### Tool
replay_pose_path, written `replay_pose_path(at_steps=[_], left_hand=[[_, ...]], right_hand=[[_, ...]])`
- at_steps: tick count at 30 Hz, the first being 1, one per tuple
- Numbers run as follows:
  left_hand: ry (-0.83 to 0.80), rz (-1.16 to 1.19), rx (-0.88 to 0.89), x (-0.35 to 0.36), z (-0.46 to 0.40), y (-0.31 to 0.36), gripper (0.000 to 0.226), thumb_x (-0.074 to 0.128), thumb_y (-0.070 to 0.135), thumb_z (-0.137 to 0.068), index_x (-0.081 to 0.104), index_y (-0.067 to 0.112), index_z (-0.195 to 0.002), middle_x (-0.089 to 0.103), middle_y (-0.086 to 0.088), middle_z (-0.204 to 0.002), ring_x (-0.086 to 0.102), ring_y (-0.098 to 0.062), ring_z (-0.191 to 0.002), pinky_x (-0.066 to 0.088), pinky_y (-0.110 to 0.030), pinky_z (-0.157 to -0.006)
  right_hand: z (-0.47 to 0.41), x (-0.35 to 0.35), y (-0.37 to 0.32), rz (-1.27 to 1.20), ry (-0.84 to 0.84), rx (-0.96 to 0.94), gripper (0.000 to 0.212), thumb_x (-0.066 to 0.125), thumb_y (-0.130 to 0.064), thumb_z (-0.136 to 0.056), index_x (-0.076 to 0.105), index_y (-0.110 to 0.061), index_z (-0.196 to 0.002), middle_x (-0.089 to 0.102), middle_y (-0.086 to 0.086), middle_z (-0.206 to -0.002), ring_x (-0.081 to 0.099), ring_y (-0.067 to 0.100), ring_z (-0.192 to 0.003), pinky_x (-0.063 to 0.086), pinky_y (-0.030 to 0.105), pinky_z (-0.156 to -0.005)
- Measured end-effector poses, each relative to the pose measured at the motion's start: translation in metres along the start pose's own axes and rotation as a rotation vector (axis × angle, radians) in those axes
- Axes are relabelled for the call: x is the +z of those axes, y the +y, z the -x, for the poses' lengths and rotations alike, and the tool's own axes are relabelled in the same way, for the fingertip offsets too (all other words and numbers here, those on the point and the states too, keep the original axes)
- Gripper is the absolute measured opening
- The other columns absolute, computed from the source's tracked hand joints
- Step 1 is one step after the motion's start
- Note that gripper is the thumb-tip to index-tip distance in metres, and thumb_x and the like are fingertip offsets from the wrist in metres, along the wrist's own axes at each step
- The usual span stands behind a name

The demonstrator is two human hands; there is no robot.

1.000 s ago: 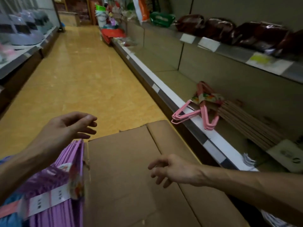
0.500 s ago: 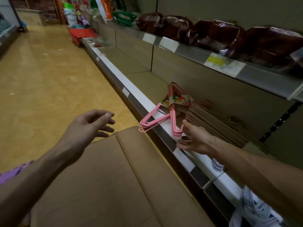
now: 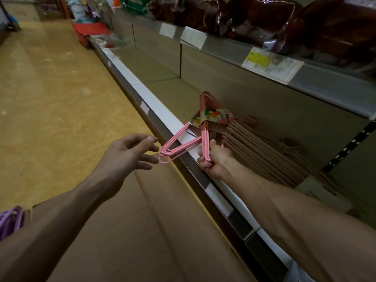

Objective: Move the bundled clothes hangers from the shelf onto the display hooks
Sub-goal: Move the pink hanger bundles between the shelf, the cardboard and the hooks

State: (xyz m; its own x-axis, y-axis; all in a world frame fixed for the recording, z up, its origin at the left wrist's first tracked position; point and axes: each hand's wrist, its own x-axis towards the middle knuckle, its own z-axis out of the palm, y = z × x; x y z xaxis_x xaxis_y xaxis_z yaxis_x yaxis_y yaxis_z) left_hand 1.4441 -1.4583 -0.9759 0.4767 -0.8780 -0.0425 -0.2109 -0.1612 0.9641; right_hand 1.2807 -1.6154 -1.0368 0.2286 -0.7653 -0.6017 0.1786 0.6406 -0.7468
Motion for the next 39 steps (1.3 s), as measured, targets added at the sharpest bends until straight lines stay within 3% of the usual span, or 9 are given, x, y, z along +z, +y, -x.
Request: replay_pose_path(at_steps=[7, 12, 16, 22, 26, 31, 33, 36, 39], left_hand=[[0.025, -0.019, -0.031, -0.018, 0.000, -0.006, 0.029, 0.055, 0.035, -0.097, 0.065, 0.018, -0.117, 0.067, -0.004, -0.107, 0.070, -0.022, -0.090, 0.058, -0.039, -0.080], [0.069, -0.021, -0.037, -0.036, 0.001, -0.013, 0.034, 0.056, 0.038, -0.096, 0.061, 0.019, -0.123, 0.067, -0.001, -0.110, 0.071, -0.019, -0.091, 0.058, -0.036, -0.079], [0.135, 0.034, -0.060, -0.056, 0.002, -0.018, 0.030, 0.057, 0.038, -0.097, 0.057, 0.022, -0.122, 0.066, -0.001, -0.112, 0.071, -0.019, -0.091, 0.058, -0.034, -0.078], [0.307, 0.287, -0.176, -0.093, 0.002, -0.021, 0.059, 0.059, 0.042, -0.095, 0.042, 0.012, -0.142, 0.058, -0.011, -0.130, 0.067, -0.029, -0.105, 0.055, -0.045, -0.093], [0.438, 0.431, -0.201, -0.117, 0.008, -0.021, 0.071, 0.062, 0.049, -0.091, 0.037, 0.016, -0.148, 0.051, -0.014, -0.139, 0.062, -0.031, -0.112, 0.053, -0.047, -0.096], [0.498, 0.670, -0.144, -0.143, 0.017, -0.017, 0.055, 0.066, 0.060, -0.083, 0.049, 0.029, -0.125, 0.055, -0.010, -0.136, 0.059, -0.030, -0.116, 0.053, -0.049, -0.095], [0.579, 0.777, -0.123, -0.156, 0.020, -0.015, 0.065, 0.071, 0.063, -0.077, 0.046, 0.027, -0.125, 0.053, -0.009, -0.139, 0.060, -0.031, -0.115, 0.055, -0.051, -0.093], [0.615, 0.829, -0.067, -0.175, 0.028, -0.015, 0.087, 0.076, 0.064, -0.071, 0.040, 0.027, -0.141, 0.057, -0.006, -0.138, 0.068, -0.032, -0.107, 0.055, -0.058, -0.086], [0.699, 0.844, 0.019, -0.186, 0.038, -0.020, 0.067, 0.071, 0.053, -0.083, 0.047, 0.022, -0.138, 0.067, -0.004, -0.125, 0.074, -0.030, -0.094, 0.059, -0.054, -0.080]], right_hand=[[0.003, 0.015, 0.034, 0.091, -0.015, -0.177, 0.026, 0.041, -0.027, -0.107, 0.054, -0.007, -0.117, 0.061, 0.015, -0.075, 0.053, 0.017, -0.046, 0.036, 0.021, -0.034], [0.007, 0.035, 0.034, 0.161, -0.162, -0.251, 0.018, 0.044, -0.023, -0.106, 0.050, -0.007, -0.111, 0.059, 0.012, -0.064, 0.047, 0.018, -0.044, 0.030, 0.017, -0.034], [0.019, 0.036, 0.043, 0.266, -0.305, -0.246, 0.021, 0.047, -0.026, -0.105, 0.059, -0.009, -0.108, 0.063, 0.009, -0.064, 0.049, 0.017, -0.047, 0.031, 0.019, -0.034], [0.039, 0.040, 0.073, 0.395, -0.465, -0.172, 0.018, 0.051, -0.027, -0.103, 0.054, -0.018, -0.118, 0.066, 0.011, -0.069, 0.055, 0.019, -0.050, 0.037, 0.021, -0.035], [0.052, 0.045, 0.086, 0.504, -0.645, -0.147, 0.026, 0.050, -0.029, -0.103, 0.050, -0.012, -0.123, 0.067, 0.011, -0.075, 0.057, 0.020, -0.056, 0.042, 0.024, -0.038], [0.068, 0.054, 0.103, 0.582, -0.833, -0.057, 0.033, 0.052, -0.032, -0.101, 0.050, -0.017, -0.130, 0.067, 0.013, -0.087, 0.060, 0.020, -0.063, 0.048, 0.023, -0.044], [0.076, 0.058, 0.112, 0.599, -0.895, -0.034, 0.033, 0.053, -0.032, -0.101, 0.051, -0.017, -0.129, 0.067, 0.015, -0.089, 0.061, 0.020, -0.063, 0.050, 0.024, -0.045], [0.086, 0.064, 0.123, 0.644, -0.978, -0.041, 0.032, 0.053, -0.030, -0.101, 0.050, -0.013, -0.129, 0.069, 0.016, -0.092, 0.065, 0.022, -0.067, 0.054, 0.025, -0.049], [0.095, 0.069, 0.130, 0.679, -1.037, -0.056, 0.028, 0.054, -0.027, -0.100, 0.049, -0.014, -0.124, 0.071, 0.019, -0.101, 0.069, 0.029, -0.078, 0.059, 0.031, -0.059]])
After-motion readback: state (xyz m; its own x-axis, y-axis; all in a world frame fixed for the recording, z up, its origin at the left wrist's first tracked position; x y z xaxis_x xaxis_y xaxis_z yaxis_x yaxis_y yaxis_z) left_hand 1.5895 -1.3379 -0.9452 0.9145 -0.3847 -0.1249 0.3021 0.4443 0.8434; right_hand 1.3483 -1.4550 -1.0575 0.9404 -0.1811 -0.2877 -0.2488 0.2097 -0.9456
